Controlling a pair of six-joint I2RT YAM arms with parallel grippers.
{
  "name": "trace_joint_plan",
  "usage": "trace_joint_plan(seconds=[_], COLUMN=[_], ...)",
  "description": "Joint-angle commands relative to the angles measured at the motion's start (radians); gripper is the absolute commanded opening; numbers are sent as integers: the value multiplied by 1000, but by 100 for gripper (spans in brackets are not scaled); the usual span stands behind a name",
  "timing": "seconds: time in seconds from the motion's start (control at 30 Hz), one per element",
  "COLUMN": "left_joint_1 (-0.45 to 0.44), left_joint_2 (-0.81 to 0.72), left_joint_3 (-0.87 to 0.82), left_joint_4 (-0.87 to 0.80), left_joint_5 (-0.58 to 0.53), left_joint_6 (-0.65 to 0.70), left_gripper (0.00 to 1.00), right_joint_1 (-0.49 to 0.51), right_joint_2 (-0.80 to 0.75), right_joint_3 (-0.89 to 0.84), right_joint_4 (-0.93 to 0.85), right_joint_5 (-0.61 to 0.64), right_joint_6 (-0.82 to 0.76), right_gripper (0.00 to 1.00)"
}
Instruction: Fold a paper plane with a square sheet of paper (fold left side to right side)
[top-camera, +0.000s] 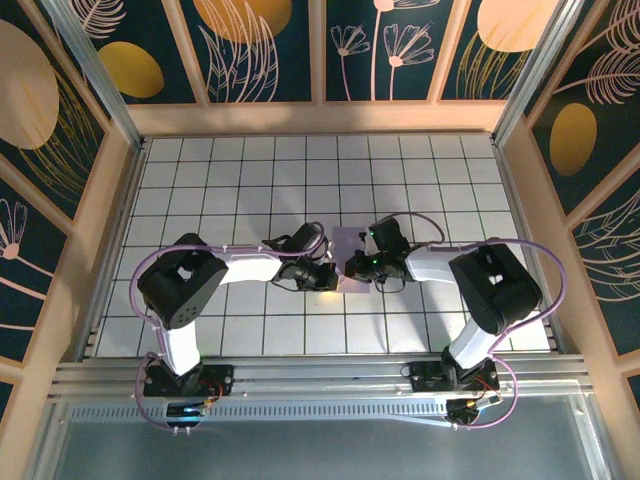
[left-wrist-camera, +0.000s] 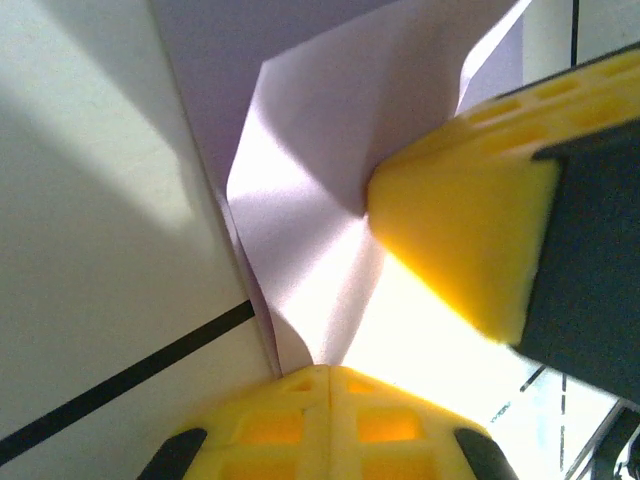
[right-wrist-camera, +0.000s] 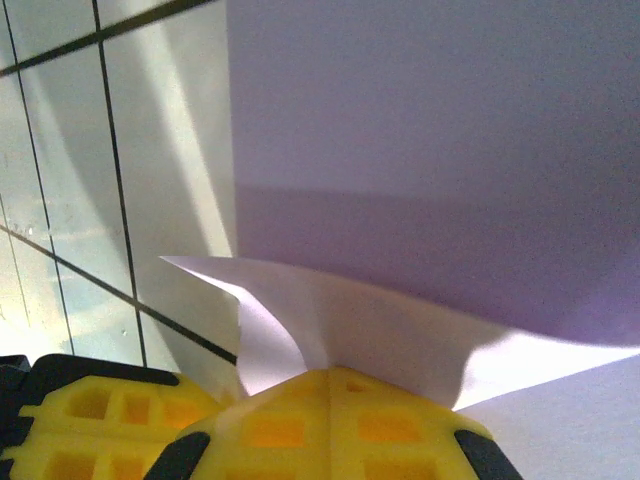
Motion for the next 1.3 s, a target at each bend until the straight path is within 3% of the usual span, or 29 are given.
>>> trace_joint_plan(seconds=[0.0, 0.4, 0.63, 0.8, 0.93, 1.07, 1.27], left_joint_1=[-4, -4, -5, -5, -5, -6, -5], left_joint_2=[21, 21, 17, 20, 21, 22, 19], left_joint_3=[-33, -35, -34, -20, -11, -1, 7], left_joint_4=[-91, -91, -80, -78, -73, -72, -69], left_joint_5=[-40, -39, -39, -34, -32, -29, -27], left_joint_6=[-5, -2, -4, -2, -2, -2, -7], left_gripper=[0, 0, 0, 0, 0, 0, 0], right_joint_1=[-57, -238, -296, -287, -216, -149, -138], right_joint_2=[6, -5, -42, -114, -153, -113, -25], right_joint_3=[8, -52, -3, 14, -21, -50, -37], right_joint_4=[-38, 41, -16, -61, -17, 84, 87], right_joint_5=[70, -15, -18, -40, -75, -111, -97], right_joint_6=[-41, -72, -110, -102, -43, 42, 46], right_gripper=[0, 0, 0, 0, 0, 0, 0])
